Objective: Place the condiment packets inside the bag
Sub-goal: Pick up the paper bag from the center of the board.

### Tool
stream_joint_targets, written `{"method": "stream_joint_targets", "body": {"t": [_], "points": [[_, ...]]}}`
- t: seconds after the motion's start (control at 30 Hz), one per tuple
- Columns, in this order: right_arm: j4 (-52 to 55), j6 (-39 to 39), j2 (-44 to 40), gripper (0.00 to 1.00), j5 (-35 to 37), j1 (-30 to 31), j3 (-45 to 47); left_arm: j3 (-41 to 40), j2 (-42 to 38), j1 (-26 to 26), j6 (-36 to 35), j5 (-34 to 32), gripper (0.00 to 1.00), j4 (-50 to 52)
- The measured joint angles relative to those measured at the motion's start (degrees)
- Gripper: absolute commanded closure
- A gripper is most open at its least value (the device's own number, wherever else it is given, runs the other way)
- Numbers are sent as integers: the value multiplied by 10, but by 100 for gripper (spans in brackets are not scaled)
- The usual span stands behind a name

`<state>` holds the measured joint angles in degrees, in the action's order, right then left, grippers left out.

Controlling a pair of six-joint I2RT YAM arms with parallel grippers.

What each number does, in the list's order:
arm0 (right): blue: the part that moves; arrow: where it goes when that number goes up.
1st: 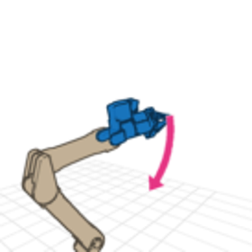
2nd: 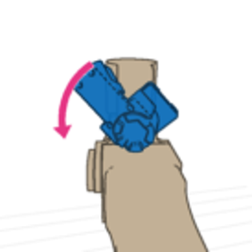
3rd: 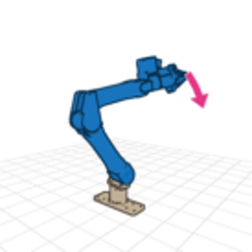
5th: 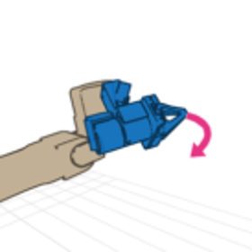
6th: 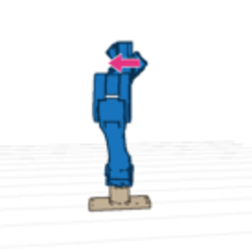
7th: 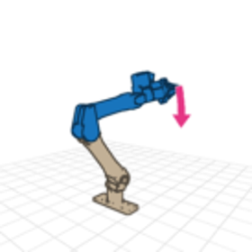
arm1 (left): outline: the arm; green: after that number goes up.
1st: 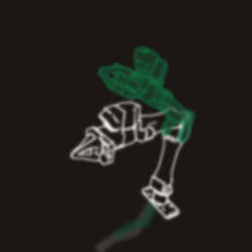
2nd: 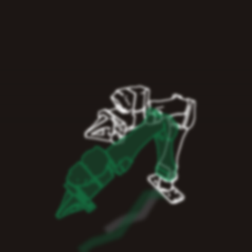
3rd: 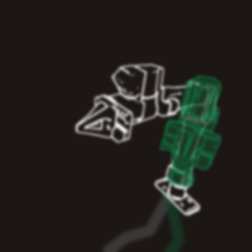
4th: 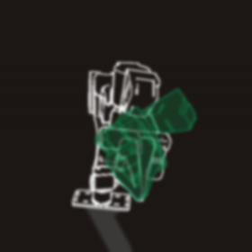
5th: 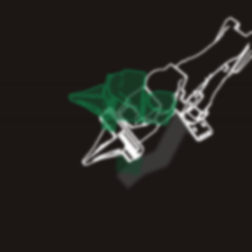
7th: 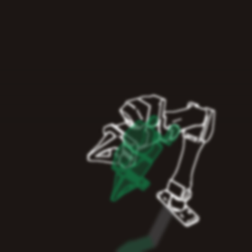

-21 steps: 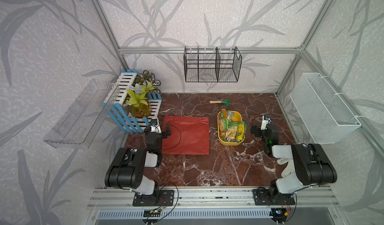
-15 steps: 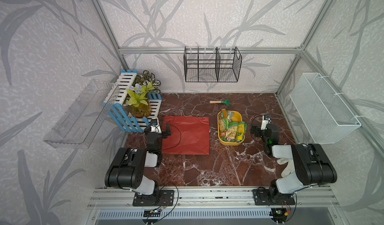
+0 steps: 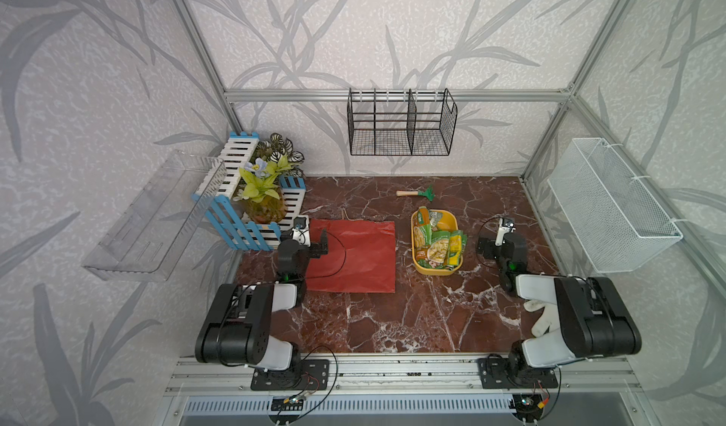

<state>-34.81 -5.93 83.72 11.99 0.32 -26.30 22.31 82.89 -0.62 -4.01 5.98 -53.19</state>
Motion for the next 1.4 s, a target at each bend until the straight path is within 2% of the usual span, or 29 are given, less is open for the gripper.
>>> {"method": "stream_joint_targets", "body": {"t": [0.1, 0.2, 0.27, 0.37, 0.47, 0.63, 0.83, 1.1, 1.2, 1.27, 1.4], "points": [[84, -42, -62, 1, 5, 0, -51, 67, -36, 0, -9, 49, 0, 92], [127, -155, -142, 1, 3, -1, -65, 143, -47, -1, -21, 102, 0, 195], [141, -205, -184, 1, -25, -2, -63, 191, -44, -4, -25, 131, 0, 268], [184, -241, -198, 1, -77, 2, -73, 231, -42, -14, -23, 156, 0, 339], [266, -250, -178, 1, -89, 57, -106, 236, -41, -37, -6, 164, 0, 386], [350, -240, -168, 1, -56, 188, -137, 269, -2, -80, 31, 158, 0, 437], [411, -233, -163, 1, -22, 259, -178, 336, 70, -101, 87, 136, 5, 464], [434, -228, -163, 1, -14, 306, -193, 385, 141, -119, 133, 84, 33, 489], [439, -228, -164, 1, -14, 309, -193, 394, 162, -123, 144, 76, 47, 496], [442, -229, -170, 1, -13, 310, -193, 405, 175, -125, 146, 72, 59, 504], [441, -230, -200, 1, -13, 311, -189, 424, 185, -129, 146, 64, 91, 514]]}}
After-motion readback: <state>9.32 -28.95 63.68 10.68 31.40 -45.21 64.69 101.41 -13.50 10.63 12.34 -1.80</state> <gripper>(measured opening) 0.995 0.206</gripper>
